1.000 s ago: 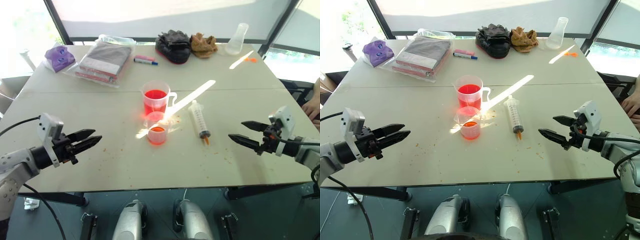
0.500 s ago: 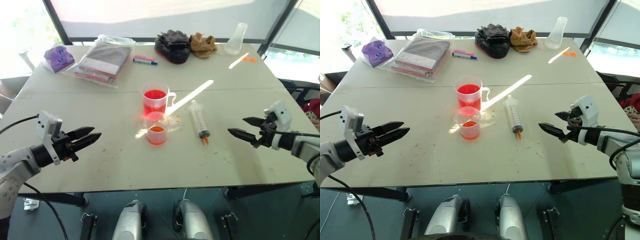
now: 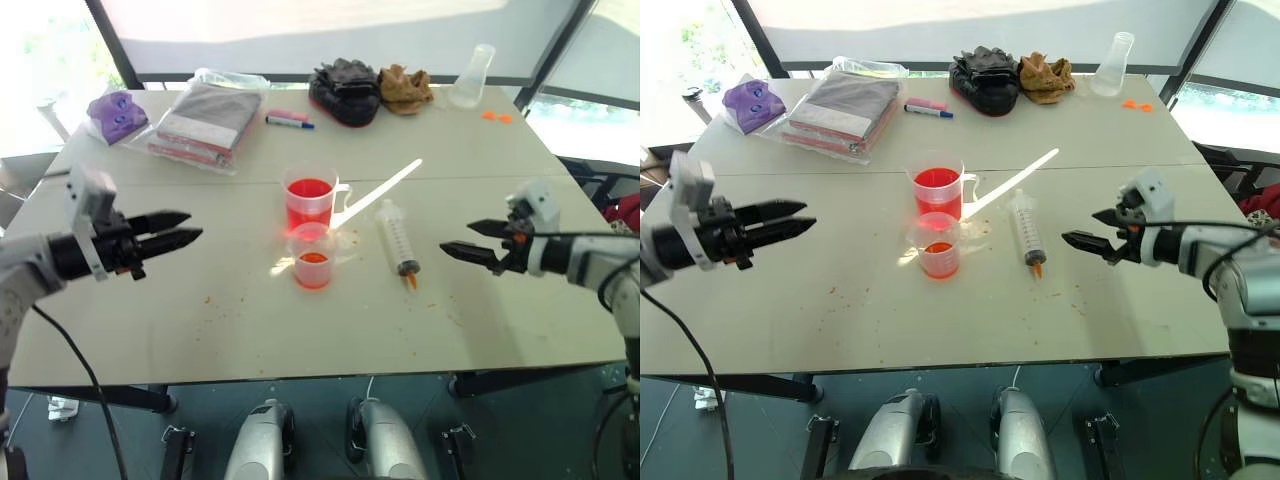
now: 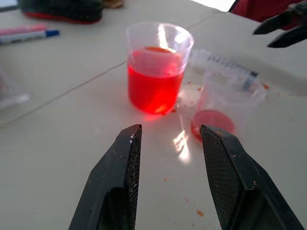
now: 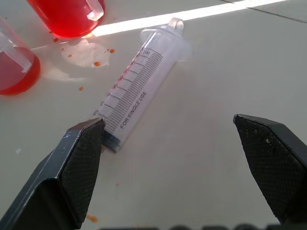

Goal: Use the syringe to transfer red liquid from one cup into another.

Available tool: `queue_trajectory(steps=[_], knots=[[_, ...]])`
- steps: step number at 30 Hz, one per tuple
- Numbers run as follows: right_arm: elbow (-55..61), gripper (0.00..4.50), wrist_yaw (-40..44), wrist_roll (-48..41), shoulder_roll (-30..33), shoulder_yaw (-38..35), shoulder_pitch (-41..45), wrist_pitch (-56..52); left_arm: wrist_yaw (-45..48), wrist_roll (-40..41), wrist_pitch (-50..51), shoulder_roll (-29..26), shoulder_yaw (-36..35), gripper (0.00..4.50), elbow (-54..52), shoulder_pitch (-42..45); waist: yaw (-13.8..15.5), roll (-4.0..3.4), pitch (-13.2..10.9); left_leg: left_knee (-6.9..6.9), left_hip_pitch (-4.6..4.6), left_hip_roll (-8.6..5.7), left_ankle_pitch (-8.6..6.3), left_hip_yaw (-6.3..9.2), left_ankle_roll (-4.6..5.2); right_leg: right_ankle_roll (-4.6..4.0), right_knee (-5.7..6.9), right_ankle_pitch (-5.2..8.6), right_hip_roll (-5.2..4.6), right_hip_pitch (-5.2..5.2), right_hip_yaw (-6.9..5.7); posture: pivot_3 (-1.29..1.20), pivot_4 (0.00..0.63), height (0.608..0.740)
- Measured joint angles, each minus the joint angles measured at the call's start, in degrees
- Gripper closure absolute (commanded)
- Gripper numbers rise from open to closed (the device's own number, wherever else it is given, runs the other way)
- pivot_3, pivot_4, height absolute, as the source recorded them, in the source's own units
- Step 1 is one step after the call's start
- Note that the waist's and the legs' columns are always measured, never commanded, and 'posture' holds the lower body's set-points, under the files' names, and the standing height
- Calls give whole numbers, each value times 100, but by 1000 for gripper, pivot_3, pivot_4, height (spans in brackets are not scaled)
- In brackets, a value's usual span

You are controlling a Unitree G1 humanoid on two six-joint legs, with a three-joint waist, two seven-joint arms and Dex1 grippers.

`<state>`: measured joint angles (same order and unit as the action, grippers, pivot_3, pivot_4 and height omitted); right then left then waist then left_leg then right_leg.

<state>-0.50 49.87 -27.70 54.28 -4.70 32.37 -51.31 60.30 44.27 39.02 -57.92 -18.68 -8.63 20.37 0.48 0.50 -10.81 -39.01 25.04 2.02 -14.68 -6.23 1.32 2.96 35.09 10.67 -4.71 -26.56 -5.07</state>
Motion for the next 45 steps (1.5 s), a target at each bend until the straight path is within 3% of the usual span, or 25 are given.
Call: queue_trajectory(steps=[3, 8, 16, 23, 33, 39, 40, 45], knots=[[-645, 23, 175, 264, 73, 680, 1222, -612, 528, -97, -58, -91, 436, 2475, 246, 565, -31, -2, -1, 2, 16, -3, 2, -6, 2, 2, 4, -1, 3, -16, 1, 0, 150, 740], [-1682, 23, 644, 292, -343, 1758, 2907, -2130, 796, -323, -182, 209, 982, 2475, 525, 1384, -52, 2, -1, -5, 31, -8, 5, -7, 1, 22, 12, -13, 8, -26, 0, 0, 150, 740], [-4405, 23, 1320, 1020, -1527, 3057, 4420, -2198, 387, -280, -59, 649, 956, 2475, -11, 1066, -144, 1, -1, -11, 34, -12, 5, -7, 4, 31, 19, -17, 6, -26, 3, 0, 150, 740], [-6549, 23, 1434, 2023, -2528, 3228, 4995, -970, -275, 46, 231, 763, 420, 2475, -851, 291, -154, 1, -1, -11, 33, -9, 9, -4, -4, 32, 26, -17, 8, -26, 3, 0, 150, 740], [-7486, 23, 746, 2806, -3460, 2708, 5105, 28, -1090, 381, 437, 1003, -51, 2475, -1657, -500, -147, 4, 1, -12, 27, -7, 23, 5, -27, 32, 29, -17, 8, -17, 0, 0, 150, 740], [-7551, 2823, 74, 3187, -3574, 2428, 4956, 517, -1451, 470, 437, 1125, -152, 2475, -1942, -906, -157, 8, 6, -11, -8, -6, 15, 7, -14, 30, 30, -17, 8, 16, 1, 0, 150, 740], [-7567, 3028, 42, 3206, -3580, 2378, 4947, 547, -1487, 484, 437, 1134, -188, 2475, -1964, -925, -160, 9, 6, -11, -14, -6, 14, 7, -13, 29, 30, -17, 8, 23, 1, 0, 150, 740], [-7563, 3041, -66, 3331, -3619, 2162, 4869, 550, -1618, 505, 422, 1136, -259, 2475, -1995, -957, -158, 9, 8, -8, -62, -5, 12, 10, -14, 28, 31, -15, 8, 71, 1, 0, 150, 740]])
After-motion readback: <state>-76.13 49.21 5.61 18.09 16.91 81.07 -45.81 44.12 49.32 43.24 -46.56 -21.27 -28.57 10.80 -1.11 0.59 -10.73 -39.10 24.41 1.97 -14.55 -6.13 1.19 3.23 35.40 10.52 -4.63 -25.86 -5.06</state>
